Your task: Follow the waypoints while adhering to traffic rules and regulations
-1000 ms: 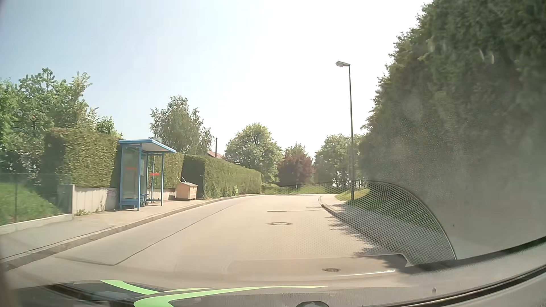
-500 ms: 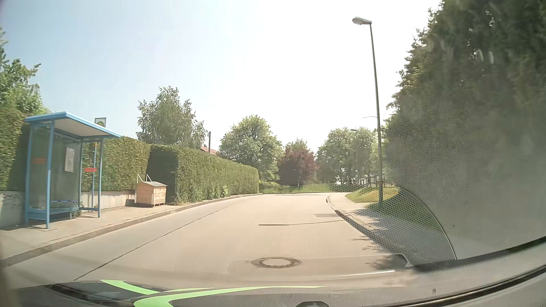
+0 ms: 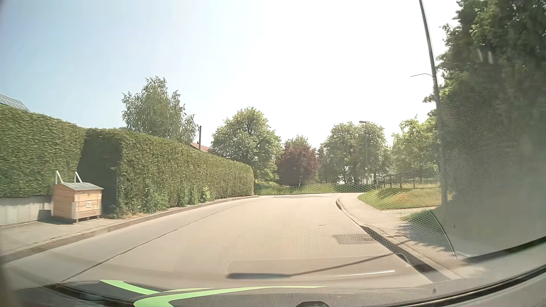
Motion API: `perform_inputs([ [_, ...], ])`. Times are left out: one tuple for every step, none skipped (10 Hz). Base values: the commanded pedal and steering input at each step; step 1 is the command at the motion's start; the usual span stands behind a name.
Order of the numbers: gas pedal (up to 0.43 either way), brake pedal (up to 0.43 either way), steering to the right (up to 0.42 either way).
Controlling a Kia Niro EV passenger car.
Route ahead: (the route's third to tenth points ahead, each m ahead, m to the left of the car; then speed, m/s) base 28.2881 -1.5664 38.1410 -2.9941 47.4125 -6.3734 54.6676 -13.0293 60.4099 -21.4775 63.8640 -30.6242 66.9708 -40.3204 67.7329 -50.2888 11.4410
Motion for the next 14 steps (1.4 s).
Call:
perform_inputs([
  [0.197, 0.0, 0.008],
  [0.197, 0.0, 0.011],
  [0.189, 0.0, 0.015],
  [0.169, 0.0, 0.016],
  [0.15, 0.0, 0.018],
  [0.15, 0.0, 0.021],
  [0.15, 0.0, 0.023],
  [0.15, 0.0, 0.025],
  [0.15, 0.0, 0.026],
  [0.15, 0.0, 0.028],
  [0.15, 0.0, 0.032],
  [0.15, 0.0, 0.033],
  [0.15, 0.0, 0.034],
  [0.098, 0.0, 0.036],
])
